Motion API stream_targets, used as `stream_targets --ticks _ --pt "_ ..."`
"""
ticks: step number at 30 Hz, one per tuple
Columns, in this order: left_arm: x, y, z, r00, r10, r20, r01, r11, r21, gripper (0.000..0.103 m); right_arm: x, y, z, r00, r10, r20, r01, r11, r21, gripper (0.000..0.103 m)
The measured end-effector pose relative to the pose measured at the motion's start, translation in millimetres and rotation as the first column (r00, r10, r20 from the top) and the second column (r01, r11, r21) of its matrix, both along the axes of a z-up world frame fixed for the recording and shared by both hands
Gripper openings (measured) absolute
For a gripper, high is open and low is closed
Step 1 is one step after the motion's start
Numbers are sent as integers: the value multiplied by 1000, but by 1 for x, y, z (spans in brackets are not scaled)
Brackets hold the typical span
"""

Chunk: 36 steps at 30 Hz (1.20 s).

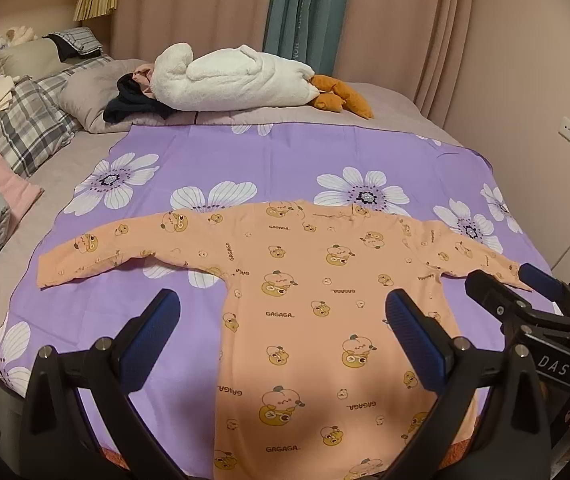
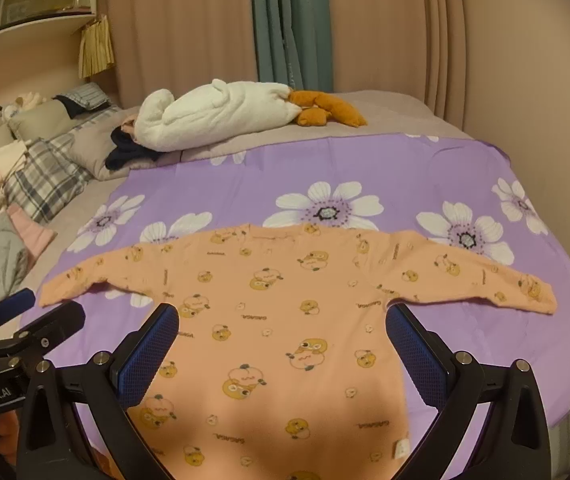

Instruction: Fold small clothes

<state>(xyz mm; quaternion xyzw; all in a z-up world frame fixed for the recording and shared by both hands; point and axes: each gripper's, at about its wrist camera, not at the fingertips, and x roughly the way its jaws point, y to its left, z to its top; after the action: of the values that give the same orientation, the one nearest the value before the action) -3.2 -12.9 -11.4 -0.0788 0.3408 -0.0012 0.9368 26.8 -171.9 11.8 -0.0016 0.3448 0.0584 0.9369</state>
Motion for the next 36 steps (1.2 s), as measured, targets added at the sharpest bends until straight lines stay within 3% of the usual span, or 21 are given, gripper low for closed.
stream_targets --ticks 36 --pt "9 11 -11 999 34 -31 -36 998 -57 102 8 3 -10 1000 -20 -18 20 1000 -3 102"
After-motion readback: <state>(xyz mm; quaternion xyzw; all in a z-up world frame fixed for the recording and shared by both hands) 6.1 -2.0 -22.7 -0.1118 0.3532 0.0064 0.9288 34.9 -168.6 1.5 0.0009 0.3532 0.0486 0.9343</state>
